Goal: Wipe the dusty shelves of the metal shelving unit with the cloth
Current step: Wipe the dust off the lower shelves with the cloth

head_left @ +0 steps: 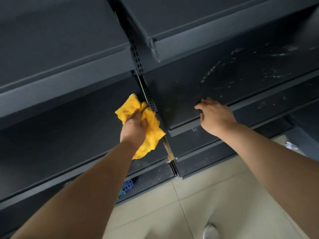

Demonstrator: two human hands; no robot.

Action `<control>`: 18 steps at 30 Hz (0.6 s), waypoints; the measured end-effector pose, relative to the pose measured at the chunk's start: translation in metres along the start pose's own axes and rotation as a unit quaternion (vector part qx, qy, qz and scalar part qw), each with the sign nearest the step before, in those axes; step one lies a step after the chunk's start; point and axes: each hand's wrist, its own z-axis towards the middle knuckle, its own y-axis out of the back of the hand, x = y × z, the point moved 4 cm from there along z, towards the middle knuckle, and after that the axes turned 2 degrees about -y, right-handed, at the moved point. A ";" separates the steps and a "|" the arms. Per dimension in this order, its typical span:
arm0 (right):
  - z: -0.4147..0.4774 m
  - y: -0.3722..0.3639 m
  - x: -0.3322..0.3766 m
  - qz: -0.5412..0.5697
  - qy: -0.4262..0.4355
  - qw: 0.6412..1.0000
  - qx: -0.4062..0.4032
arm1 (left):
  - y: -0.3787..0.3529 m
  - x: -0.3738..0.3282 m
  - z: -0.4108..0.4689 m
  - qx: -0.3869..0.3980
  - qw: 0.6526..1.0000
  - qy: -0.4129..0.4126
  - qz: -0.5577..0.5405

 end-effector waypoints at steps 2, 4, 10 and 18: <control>0.004 0.002 -0.012 -0.001 0.007 1.000 0.005 | -0.022 -0.030 0.004 0.028 0.999 -0.012 -0.033; 0.008 0.005 -0.023 0.001 0.018 1.000 0.004 | -0.048 -0.055 0.007 0.055 0.998 -0.042 0.008; 0.026 0.016 -0.046 0.015 0.050 0.999 0.002 | -0.081 -0.072 0.033 0.070 0.982 -0.021 0.172; 0.051 0.015 -0.066 -0.061 0.047 0.997 -0.006 | -0.084 -0.071 0.093 0.036 0.982 0.015 0.187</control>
